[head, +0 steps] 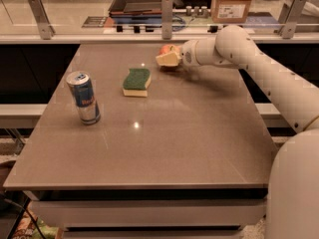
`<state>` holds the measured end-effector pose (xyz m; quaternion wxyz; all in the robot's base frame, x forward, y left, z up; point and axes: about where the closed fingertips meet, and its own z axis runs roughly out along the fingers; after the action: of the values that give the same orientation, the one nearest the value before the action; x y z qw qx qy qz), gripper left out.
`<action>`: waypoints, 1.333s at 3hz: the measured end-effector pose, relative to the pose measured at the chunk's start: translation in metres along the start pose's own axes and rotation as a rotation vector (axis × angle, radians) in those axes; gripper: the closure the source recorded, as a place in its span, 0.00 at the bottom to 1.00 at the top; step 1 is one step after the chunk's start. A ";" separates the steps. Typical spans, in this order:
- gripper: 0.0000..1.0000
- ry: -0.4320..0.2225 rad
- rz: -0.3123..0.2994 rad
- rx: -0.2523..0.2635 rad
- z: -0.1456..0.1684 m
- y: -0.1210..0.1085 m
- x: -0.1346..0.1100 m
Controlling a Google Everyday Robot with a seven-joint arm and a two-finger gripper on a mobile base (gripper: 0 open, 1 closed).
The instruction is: Pick apple
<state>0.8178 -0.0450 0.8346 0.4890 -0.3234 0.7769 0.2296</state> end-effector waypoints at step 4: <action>1.00 -0.042 -0.140 0.065 -0.051 0.003 -0.096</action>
Offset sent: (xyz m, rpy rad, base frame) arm 0.0005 -0.0252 0.1433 -0.0450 -0.1943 -0.0092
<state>0.8149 -0.0509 0.9431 0.5301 -0.3559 0.7492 0.1763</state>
